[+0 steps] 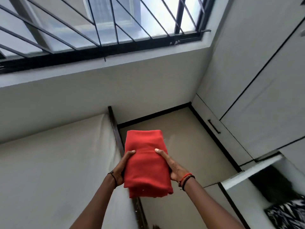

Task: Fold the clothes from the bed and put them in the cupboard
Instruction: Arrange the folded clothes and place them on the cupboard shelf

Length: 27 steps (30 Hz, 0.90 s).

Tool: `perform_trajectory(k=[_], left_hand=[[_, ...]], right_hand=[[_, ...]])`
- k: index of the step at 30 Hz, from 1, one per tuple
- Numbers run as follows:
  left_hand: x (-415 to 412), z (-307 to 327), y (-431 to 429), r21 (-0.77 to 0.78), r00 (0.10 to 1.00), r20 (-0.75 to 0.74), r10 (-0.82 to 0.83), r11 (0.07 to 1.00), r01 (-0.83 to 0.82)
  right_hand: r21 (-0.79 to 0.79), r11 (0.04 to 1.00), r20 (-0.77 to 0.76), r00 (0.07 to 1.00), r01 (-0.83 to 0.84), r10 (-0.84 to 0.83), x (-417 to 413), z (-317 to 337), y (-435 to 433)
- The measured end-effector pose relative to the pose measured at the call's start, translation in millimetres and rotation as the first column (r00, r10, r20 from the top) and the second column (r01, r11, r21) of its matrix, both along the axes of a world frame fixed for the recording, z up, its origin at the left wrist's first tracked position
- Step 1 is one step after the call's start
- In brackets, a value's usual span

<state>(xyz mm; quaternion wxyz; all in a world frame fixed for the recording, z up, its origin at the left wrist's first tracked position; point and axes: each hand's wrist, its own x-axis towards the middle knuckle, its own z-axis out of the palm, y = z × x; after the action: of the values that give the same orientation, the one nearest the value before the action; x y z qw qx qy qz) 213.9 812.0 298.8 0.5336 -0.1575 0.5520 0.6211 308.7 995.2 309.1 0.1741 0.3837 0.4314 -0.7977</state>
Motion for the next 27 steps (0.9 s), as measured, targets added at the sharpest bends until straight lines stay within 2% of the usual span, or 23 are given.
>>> perform_trajectory(k=[12, 19, 23, 27], left_hand=[[101.0, 48.4, 70.5, 0.029, 0.962, -0.081, -0.260, 0.964, 0.263], [156.9, 55.4, 113.5, 0.011, 0.887, -0.112, -0.447, 0.892, 0.451], [190.0, 60.6, 144.8, 0.014, 0.829, -0.069, -0.555, 0.830, 0.557], [216.8, 48.7, 186.4, -0.051, 0.783, -0.087, -0.616, 0.787, 0.614]], right_hand=[[0.072, 0.957, -0.028, 0.960, 0.280, -0.278, 148.0, 48.5, 32.2], [0.098, 0.905, -0.018, 0.910, 0.413, -0.413, 231.0, 57.4, 50.7], [0.103, 0.876, -0.009, 0.881, 0.471, -0.473, 278.7, 57.7, 70.3], [0.112, 0.836, -0.007, 0.841, 0.538, -0.541, 324.0, 45.4, 100.6]])
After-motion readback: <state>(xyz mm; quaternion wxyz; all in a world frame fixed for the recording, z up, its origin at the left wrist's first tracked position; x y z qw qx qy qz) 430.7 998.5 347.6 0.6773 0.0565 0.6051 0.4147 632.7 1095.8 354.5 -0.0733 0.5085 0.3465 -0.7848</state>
